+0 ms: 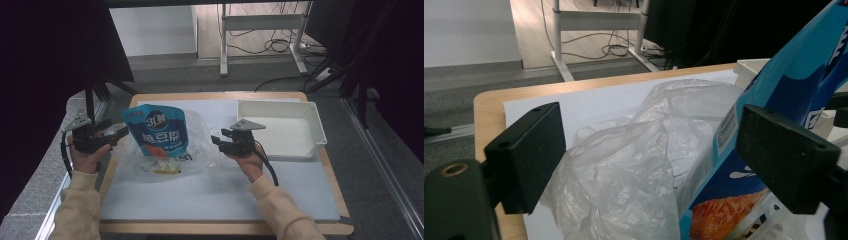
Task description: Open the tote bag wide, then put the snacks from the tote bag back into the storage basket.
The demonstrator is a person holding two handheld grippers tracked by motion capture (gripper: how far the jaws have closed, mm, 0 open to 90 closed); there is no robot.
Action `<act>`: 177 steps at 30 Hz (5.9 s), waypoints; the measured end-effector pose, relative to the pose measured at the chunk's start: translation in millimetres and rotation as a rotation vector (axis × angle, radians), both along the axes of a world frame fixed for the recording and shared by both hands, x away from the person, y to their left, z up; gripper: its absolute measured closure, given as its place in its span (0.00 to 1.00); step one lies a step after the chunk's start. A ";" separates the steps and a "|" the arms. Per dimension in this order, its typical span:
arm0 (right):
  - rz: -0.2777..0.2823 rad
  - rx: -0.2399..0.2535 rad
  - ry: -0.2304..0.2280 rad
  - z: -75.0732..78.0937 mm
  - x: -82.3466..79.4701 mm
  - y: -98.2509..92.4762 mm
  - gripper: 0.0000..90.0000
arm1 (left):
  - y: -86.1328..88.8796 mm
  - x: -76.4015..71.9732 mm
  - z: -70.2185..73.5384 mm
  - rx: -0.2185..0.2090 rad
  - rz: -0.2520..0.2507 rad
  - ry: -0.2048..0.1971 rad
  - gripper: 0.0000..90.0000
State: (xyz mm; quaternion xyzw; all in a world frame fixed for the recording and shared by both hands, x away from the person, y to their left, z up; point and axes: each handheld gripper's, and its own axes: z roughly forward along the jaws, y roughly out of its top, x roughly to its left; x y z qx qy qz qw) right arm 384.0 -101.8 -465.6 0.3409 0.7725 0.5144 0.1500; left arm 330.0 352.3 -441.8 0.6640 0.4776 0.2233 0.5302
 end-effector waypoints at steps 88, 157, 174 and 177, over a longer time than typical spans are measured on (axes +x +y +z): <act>0.130 -0.003 -0.062 29.9 -40.0 -2.3 0.42 | -61.3 -95.8 -26.5 0.173 -0.157 0.081 0.36; 0.396 0.067 -0.104 55.4 27.9 103.0 0.96 | -76.7 -98.7 -54.9 0.196 -0.217 0.157 0.36; 0.361 0.092 -0.101 55.0 26.2 106.4 0.98 | -77.5 -99.6 -55.1 0.195 -0.225 0.155 0.36; 0.361 0.107 -0.096 55.0 26.3 107.9 0.98 | -78.5 -99.4 -56.0 0.197 -0.228 0.158 0.36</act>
